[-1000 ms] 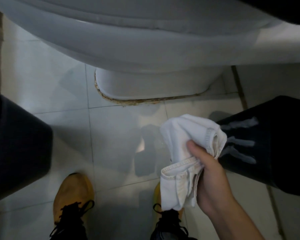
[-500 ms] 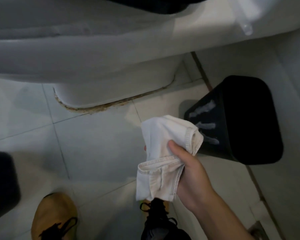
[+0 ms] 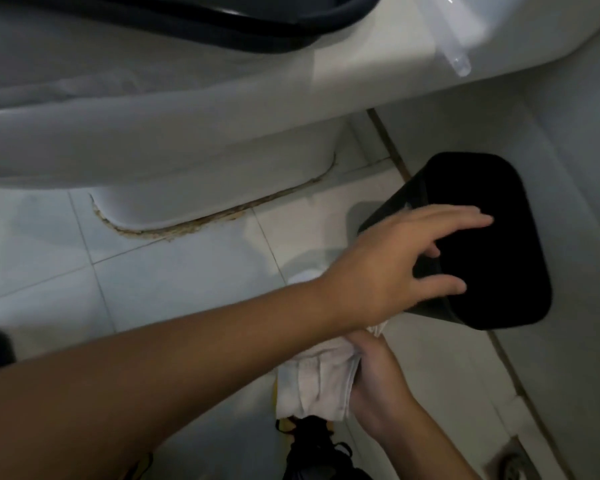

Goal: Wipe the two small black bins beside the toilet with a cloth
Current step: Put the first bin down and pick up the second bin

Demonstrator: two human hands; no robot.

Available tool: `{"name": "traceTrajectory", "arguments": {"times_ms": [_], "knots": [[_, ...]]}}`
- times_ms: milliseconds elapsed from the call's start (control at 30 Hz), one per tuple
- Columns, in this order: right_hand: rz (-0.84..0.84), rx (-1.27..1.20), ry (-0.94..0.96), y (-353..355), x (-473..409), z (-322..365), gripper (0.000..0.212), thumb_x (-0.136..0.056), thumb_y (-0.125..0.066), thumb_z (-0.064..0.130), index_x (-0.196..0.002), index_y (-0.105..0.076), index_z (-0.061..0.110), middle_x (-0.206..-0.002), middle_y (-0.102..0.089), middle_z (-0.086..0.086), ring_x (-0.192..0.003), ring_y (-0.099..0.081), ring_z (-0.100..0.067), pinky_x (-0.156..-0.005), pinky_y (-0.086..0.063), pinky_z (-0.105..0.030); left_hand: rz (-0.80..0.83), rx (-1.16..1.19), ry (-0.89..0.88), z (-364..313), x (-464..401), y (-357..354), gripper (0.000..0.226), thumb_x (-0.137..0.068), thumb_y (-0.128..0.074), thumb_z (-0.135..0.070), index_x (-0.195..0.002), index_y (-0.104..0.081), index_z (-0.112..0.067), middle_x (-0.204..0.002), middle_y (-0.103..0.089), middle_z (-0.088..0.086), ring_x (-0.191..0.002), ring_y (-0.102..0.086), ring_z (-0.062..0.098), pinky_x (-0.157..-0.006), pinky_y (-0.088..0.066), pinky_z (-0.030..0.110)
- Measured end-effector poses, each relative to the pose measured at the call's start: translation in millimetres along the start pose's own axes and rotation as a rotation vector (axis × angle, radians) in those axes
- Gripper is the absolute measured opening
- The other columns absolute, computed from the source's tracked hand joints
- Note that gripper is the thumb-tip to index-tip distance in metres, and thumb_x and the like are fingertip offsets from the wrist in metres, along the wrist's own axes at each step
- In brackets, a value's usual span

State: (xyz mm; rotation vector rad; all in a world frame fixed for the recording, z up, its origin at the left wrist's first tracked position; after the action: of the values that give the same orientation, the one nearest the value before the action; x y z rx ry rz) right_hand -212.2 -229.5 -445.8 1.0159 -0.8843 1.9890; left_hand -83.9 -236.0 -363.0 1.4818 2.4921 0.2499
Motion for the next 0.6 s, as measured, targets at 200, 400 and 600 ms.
{"name": "traceTrajectory", "arguments": {"times_ms": [200,400,600], "knots": [[0.012,0.053,-0.042,0,-4,-1,0.046,-0.066,-0.069,0.018,-0.108,-0.071,-0.001,-0.102,-0.074,-0.022,-0.083,-0.074,-0.027,-0.062,-0.059,-0.03,0.143,-0.285,-0.036,42,-26,-43,0.052,-0.085,-0.072,-0.018,-0.134,-0.057,-0.026,-0.13,-0.058,-0.003,-0.105,-0.045,0.017,-0.09,-0.044,0.039],[-0.082,0.131,-0.022,-8,4,-1,0.076,-0.048,-0.087,0.035,-0.109,-0.067,-0.005,-0.11,-0.071,-0.02,-0.106,-0.068,-0.038,-0.092,-0.056,-0.043,-0.034,-0.51,-0.405,53,-27,-42,0.01,-0.073,-0.07,-0.028,-0.078,-0.077,-0.021,-0.08,-0.063,0.0,-0.086,-0.035,0.014,-0.071,-0.027,0.032],[0.013,0.29,0.001,-1,26,-3,0.06,-0.055,-0.083,0.027,-0.113,-0.071,0.016,-0.101,-0.077,-0.008,-0.095,-0.074,-0.025,-0.095,-0.055,-0.048,-0.278,-0.447,-0.377,47,5,-7,0.015,-0.083,-0.067,-0.04,-0.085,-0.078,-0.03,-0.083,-0.066,-0.013,-0.095,-0.046,0.014,-0.094,-0.029,0.03]]}}
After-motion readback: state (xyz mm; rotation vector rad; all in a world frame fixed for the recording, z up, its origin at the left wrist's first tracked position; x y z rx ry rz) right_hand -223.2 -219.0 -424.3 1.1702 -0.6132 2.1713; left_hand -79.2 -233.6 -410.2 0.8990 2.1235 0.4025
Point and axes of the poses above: each hand's wrist, its own x-axis away from the middle knuckle, its own y-axis out of the back of the hand, z = x × y, the point moved 3 cm from there along -x, towards the middle knuckle
